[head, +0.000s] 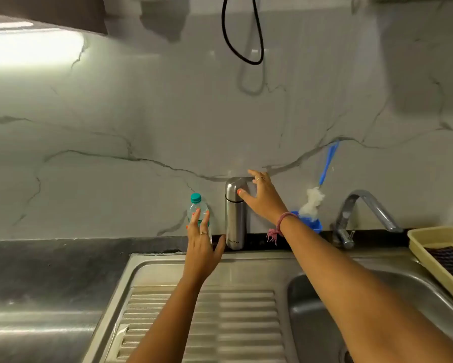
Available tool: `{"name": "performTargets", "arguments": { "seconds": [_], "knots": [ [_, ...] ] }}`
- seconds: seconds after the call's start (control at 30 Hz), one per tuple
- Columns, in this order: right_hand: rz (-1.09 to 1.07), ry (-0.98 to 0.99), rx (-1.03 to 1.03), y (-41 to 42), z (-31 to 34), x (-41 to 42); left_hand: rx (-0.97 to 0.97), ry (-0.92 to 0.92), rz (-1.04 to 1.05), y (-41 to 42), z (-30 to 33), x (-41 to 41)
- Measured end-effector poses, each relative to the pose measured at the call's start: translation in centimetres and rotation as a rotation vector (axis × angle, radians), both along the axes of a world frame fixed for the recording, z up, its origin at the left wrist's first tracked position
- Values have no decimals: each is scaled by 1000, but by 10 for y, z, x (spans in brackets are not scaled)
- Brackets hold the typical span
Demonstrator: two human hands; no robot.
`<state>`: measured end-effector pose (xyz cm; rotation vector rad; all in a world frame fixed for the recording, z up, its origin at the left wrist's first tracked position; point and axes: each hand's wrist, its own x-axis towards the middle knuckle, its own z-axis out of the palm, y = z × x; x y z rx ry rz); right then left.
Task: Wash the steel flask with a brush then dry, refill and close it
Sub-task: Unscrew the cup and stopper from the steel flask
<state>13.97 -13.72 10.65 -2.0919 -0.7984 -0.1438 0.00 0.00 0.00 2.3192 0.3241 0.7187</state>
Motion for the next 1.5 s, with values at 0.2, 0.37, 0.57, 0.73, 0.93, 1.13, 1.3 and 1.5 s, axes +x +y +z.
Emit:
{"name": "performTargets", "arguments": {
  "seconds": [0.2,0.37,0.57,0.73,0.93,1.13,1.3,1.5],
  "knots": [
    [-59,39,-112,23,-11,14,56,-12,3,9,-26,9],
    [-49,104,-83,30,-24,23,54,7,-14,11,-42,16],
    [-116,171,62,32,-34,26,66,23,-16,9,-51,18],
    [-228,110,150,35,-38,17,94,-2,-25,9,-51,16],
    [-266,103,243,15,-37,-2,52,6,-5,7,-42,2],
    [-147,55,185,-19,-7,-35,-110,21,-80,-16,-23,-20],
    [-17,64,127,-49,32,-80,-222,50,-188,-48,-15,-52],
    [88,140,86,-75,60,-142,-377,-18,-215,-84,-2,-93]
  ]
}}
